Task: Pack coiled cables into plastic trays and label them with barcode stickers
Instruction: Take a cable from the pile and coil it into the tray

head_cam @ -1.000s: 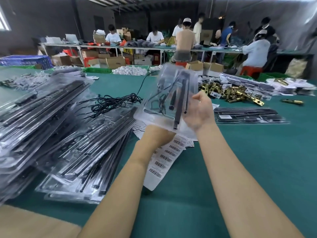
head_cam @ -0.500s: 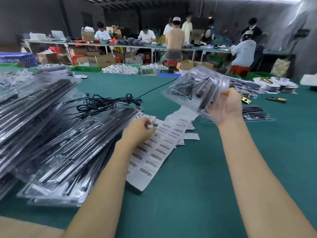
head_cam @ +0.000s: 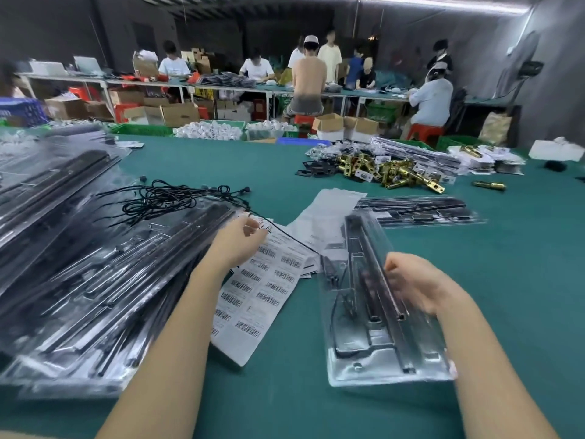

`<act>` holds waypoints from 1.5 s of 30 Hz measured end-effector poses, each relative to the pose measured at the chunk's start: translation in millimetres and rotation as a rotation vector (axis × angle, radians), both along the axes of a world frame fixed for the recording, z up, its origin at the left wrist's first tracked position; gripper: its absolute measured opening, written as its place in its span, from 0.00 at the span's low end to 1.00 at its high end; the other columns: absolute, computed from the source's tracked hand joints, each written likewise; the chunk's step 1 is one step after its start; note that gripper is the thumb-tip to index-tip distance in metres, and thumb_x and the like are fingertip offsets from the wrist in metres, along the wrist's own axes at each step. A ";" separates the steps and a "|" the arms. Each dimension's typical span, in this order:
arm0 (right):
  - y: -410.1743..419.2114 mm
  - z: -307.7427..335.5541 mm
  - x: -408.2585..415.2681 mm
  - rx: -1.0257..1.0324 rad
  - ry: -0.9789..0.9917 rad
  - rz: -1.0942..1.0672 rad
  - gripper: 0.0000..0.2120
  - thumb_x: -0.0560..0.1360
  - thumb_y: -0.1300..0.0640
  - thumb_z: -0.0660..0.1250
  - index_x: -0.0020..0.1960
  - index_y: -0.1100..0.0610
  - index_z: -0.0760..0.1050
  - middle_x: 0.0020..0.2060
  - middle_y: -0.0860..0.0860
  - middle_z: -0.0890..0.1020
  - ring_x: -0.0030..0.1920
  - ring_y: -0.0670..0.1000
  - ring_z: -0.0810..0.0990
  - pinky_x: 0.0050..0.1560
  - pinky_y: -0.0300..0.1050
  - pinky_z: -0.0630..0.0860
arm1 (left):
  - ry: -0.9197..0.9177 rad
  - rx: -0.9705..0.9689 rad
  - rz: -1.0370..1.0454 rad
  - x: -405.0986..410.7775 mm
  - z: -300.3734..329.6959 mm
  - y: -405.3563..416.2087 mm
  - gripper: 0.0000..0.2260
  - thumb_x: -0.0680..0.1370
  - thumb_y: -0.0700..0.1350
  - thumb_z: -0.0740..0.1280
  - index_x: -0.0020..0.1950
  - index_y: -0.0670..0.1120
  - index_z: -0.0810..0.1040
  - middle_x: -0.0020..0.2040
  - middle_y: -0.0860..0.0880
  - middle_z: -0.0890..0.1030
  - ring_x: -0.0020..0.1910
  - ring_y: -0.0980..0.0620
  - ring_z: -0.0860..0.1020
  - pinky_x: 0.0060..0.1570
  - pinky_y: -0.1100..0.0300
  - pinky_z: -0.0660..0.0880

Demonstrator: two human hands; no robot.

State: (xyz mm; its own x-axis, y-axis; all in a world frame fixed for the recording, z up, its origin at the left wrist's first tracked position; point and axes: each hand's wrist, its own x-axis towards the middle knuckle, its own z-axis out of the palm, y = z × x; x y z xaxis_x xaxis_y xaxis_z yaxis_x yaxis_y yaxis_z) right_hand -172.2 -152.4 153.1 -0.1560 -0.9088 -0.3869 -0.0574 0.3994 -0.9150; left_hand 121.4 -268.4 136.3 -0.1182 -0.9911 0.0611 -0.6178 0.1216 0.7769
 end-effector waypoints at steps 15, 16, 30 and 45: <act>-123.6 40.3 156.8 -0.393 0.864 0.367 0.22 0.81 0.50 0.63 0.73 0.55 0.71 0.68 0.54 0.77 0.66 0.55 0.76 0.67 0.53 0.73 | -0.613 -0.151 0.240 23.0 73.8 -69.0 0.21 0.76 0.40 0.65 0.69 0.46 0.71 0.63 0.43 0.76 0.65 0.40 0.71 0.70 0.41 0.63; -131.8 31.7 162.6 -0.350 0.892 0.381 0.22 0.80 0.49 0.64 0.72 0.56 0.72 0.67 0.55 0.77 0.65 0.57 0.76 0.65 0.53 0.74 | -0.649 -0.085 0.242 30.8 73.6 -76.4 0.19 0.76 0.41 0.65 0.68 0.46 0.73 0.60 0.43 0.77 0.64 0.40 0.73 0.72 0.39 0.60; -166.4 18.2 146.8 -0.302 0.062 -0.091 0.10 0.77 0.58 0.64 0.43 0.53 0.83 0.22 0.47 0.75 0.24 0.48 0.70 0.24 0.37 0.63 | -0.213 -0.448 0.552 68.1 54.3 -110.0 0.07 0.80 0.48 0.65 0.56 0.50 0.81 0.53 0.48 0.83 0.55 0.43 0.79 0.56 0.50 0.73; -174.9 40.7 125.7 -0.194 -0.025 -0.069 0.09 0.80 0.60 0.58 0.50 0.58 0.78 0.25 0.47 0.81 0.28 0.47 0.79 0.32 0.37 0.74 | -0.547 -0.076 0.223 66.2 83.4 -121.9 0.36 0.74 0.39 0.70 0.77 0.53 0.57 0.74 0.40 0.66 0.69 0.38 0.69 0.68 0.40 0.68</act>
State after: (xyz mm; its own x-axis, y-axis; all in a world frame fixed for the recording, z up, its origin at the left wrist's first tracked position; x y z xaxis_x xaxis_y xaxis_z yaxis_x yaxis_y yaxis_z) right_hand -46.5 -327.3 193.8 -0.2129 -0.9541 -0.2104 -0.0125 0.2180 -0.9759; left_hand 187.5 -390.4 219.7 0.0582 -0.9909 0.1213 -0.9428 -0.0146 0.3330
